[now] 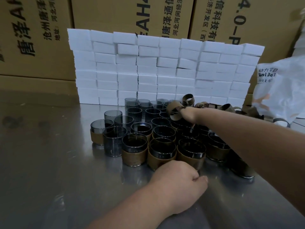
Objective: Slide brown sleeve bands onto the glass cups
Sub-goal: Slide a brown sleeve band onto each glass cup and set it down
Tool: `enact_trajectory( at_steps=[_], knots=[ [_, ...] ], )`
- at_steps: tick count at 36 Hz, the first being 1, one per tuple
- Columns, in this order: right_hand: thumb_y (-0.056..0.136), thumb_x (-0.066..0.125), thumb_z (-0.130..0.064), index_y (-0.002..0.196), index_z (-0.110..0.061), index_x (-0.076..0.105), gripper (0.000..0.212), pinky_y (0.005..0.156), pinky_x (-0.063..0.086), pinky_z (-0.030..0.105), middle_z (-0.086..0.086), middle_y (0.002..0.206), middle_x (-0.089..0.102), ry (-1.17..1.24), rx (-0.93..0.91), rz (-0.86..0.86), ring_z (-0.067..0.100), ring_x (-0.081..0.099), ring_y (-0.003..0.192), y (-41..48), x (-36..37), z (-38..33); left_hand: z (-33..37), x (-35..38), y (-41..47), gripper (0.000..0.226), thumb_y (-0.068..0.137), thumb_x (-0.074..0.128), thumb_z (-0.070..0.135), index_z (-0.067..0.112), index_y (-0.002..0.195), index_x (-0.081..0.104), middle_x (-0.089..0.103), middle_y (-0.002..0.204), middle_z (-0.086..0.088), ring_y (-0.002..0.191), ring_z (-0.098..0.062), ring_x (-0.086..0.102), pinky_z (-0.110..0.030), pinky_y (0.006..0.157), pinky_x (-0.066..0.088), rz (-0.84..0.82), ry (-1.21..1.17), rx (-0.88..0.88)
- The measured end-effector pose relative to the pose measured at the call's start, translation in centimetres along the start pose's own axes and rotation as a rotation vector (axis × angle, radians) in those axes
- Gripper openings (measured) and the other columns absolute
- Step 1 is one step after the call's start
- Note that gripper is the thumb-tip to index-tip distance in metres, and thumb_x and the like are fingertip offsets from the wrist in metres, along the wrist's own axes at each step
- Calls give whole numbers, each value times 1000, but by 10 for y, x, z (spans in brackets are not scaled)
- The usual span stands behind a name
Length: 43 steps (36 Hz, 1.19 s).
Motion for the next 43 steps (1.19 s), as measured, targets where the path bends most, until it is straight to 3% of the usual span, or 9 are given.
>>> enact_trajectory(
  at_steps=[8, 13, 18, 21, 25, 28, 35, 39, 43],
  knots=[
    [102, 17, -16, 129, 8, 41, 43, 89, 37, 34, 26, 133, 46, -19, -23, 43, 36, 50, 114, -5, -5, 2, 1, 1, 0, 56, 89, 45, 50, 14, 47, 38, 42, 41, 9, 45, -13, 36, -25, 45, 27, 9, 4, -1],
    [97, 28, -13, 109, 4, 57, 36, 75, 36, 30, 26, 114, 57, -23, -101, 315, 34, 55, 99, -7, -31, 3, 2, -2, -1, 55, 90, 44, 50, 14, 49, 38, 36, 45, 0, 47, -12, 37, -26, 46, 28, 9, 36, 9],
    [95, 29, -24, 91, -10, 58, 32, 49, 36, 22, 8, 71, 59, 480, -142, 588, 27, 53, 63, -28, -51, -1, 1, -1, -2, 53, 88, 46, 51, 15, 51, 35, 35, 49, 1, 49, -12, 38, -27, 50, 31, 63, 9, 49],
    [99, 26, -39, 101, -10, 61, 46, 39, 36, 16, 5, 60, 56, 928, -101, 520, 18, 48, 45, -57, -48, -4, 0, 1, -4, 47, 86, 47, 52, 20, 53, 40, 40, 51, 4, 50, -9, 40, -27, 50, 33, 101, -20, 88],
    [96, 38, -25, 84, -13, 58, 26, 41, 38, 18, -2, 62, 64, 1437, -108, 428, 13, 52, 45, -109, -27, 3, -2, 1, -4, 15, 83, 49, 49, 42, 72, 42, 51, 63, 13, 58, -3, 48, -22, 54, 38, 190, -118, 137],
    [93, 38, -16, 80, -12, 53, 21, 45, 39, 20, 4, 61, 60, 1651, -146, 339, 14, 48, 39, -148, -4, 13, -5, -1, -2, 31, 82, 54, 44, 51, 82, 23, 51, 72, 15, 68, 2, 50, -15, 58, 36, 395, -184, 153],
    [93, 33, -30, 85, -10, 60, 34, 53, 35, 25, 9, 66, 59, 1860, -217, 61, 19, 40, 44, -188, 23, 26, 0, -3, -4, 67, 67, 48, 60, 60, 123, 11, 51, 102, 27, 64, -1, 57, -16, 64, 45, 521, -342, 186],
    [94, 31, -27, 78, -9, 73, 48, 45, 40, 23, 11, 69, 64, 1792, -246, -23, 19, 46, 48, -192, 38, 27, 2, -5, -8, 62, 66, 54, 58, 60, 120, 25, 52, 118, 26, 103, 9, 54, -11, 88, 42, 562, -441, 273],
    [96, 29, -17, 101, -1, 60, 35, 41, 47, 22, 11, 72, 70, 1638, -192, -6, 16, 48, 38, -189, 44, 31, 3, -7, -12, 64, 67, 54, 59, 52, 125, 26, 50, 124, 12, 109, 4, 52, -20, 94, 44, 627, -399, 262]
  ],
)
Point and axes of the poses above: each hand's wrist, its own y-axis towards the middle knuckle, its own x-axis out of the palm, z = x × y, the point moved 1 cm from there along y, towards the middle knuckle
